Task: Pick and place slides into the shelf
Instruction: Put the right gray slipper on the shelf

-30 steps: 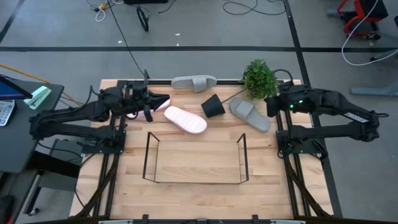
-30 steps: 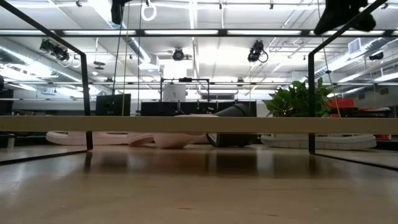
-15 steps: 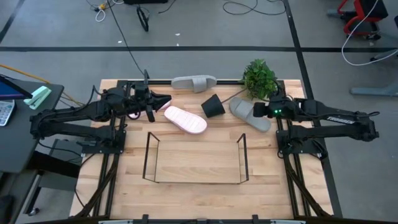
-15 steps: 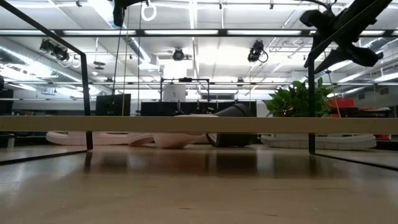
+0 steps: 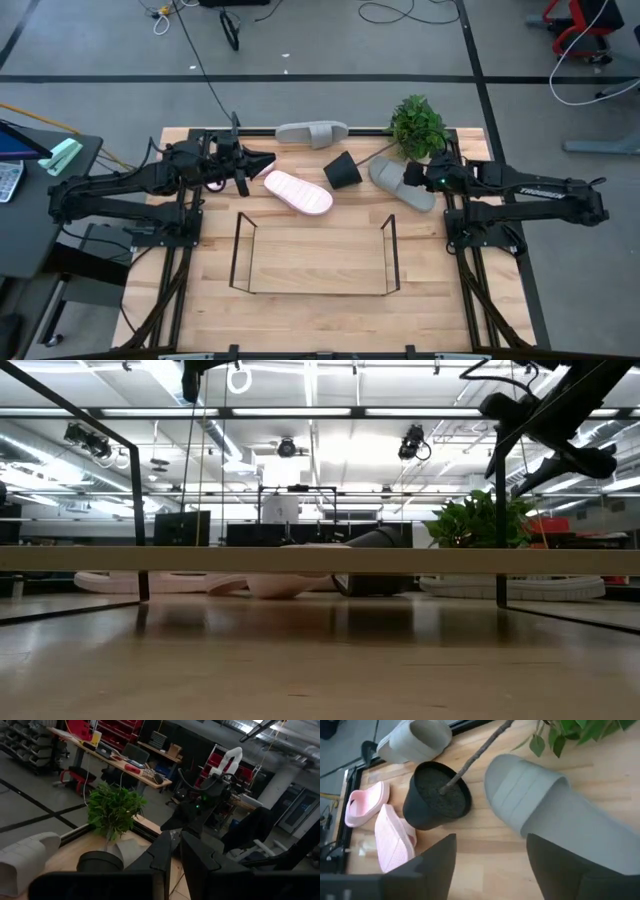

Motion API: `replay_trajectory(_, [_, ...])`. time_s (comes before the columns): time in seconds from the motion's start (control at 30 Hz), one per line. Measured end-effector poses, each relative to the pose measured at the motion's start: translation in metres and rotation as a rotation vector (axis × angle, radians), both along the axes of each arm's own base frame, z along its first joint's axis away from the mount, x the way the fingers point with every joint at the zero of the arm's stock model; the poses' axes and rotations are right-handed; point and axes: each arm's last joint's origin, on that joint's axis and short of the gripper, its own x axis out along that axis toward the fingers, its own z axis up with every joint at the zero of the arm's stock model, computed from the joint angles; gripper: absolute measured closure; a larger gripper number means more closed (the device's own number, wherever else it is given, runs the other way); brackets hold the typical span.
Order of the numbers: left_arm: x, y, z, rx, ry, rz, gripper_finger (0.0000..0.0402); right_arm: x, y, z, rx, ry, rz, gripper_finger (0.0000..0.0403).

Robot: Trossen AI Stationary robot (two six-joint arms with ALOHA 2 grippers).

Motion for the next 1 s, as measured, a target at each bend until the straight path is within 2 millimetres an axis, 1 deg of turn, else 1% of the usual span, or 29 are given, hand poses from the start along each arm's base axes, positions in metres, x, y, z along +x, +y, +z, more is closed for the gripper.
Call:
replay_trajectory(0.13, [0.0,0.0,0.0,0.03,0.01,0.001,0.035,0.007,-0.002,-0.006,0.034,0.016,-0.052,0.0126])
replay_trajectory(0.23, [0.0,0.0,0.0,0.037,0.012,0.0,0.0349,0.013,-0.003,-0.011,0.053,0.045,-0.081,0.0119])
replay_trajectory(0.5, [0.0,0.0,-0.001,0.038,0.023,0.0,0.0349,0.031,-0.007,-0.03,0.116,0.13,-0.155,0.0126])
replay_trajectory(0.7, [0.0,0.0,-0.003,0.035,0.041,0.0,0.035,0.038,-0.009,-0.038,0.132,0.176,-0.174,0.013])
replay_trajectory(1.0, [0.0,0.0,-0.006,0.03,0.069,-0.001,0.0347,0.049,-0.012,-0.043,0.125,0.108,-0.201,0.0131])
